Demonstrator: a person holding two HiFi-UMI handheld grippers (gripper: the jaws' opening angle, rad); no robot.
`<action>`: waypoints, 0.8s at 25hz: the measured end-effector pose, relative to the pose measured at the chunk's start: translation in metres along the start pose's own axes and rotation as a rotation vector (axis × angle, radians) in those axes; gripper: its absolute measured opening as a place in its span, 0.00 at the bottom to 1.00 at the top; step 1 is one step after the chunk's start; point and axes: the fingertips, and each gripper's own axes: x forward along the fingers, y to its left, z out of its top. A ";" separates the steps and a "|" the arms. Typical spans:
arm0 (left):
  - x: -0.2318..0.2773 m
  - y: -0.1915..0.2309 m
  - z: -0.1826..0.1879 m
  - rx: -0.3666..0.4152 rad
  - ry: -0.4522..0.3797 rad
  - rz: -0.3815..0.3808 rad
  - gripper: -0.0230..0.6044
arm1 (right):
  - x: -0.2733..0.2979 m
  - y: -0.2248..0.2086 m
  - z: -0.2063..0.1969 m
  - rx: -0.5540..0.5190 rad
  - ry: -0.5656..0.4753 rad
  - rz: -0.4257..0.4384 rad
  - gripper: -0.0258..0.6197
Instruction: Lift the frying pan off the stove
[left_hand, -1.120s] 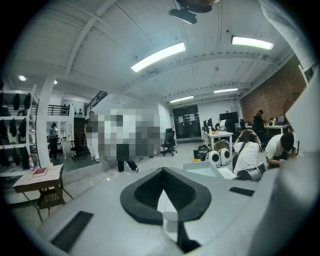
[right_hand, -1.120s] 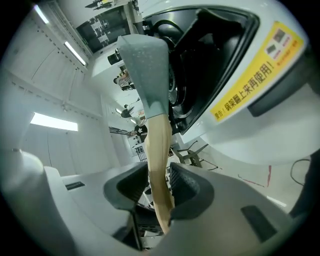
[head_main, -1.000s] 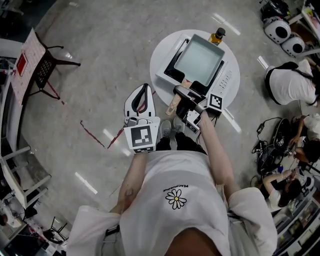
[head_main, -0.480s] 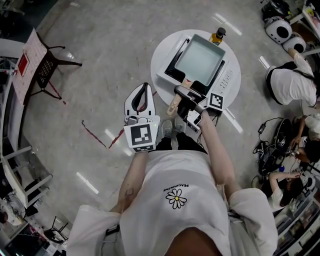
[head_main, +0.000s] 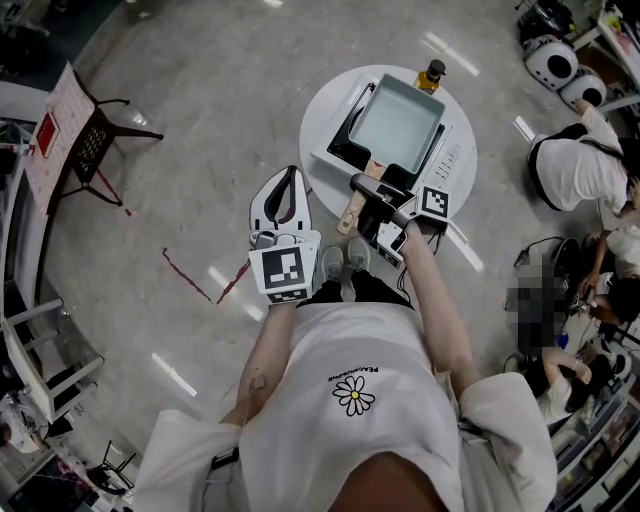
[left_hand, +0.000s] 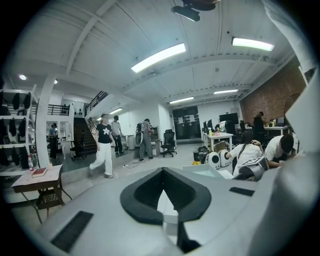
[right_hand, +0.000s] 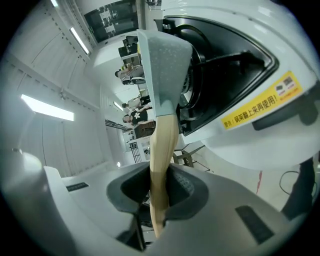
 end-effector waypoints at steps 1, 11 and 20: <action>0.000 0.001 0.002 0.000 -0.006 0.001 0.04 | -0.001 0.003 0.000 0.005 -0.003 0.002 0.16; -0.003 0.001 0.014 -0.006 -0.048 0.008 0.03 | -0.006 0.015 -0.005 -0.055 0.016 -0.044 0.16; -0.013 0.001 0.022 -0.007 -0.077 0.024 0.03 | -0.006 0.066 -0.009 -0.210 0.051 -0.014 0.16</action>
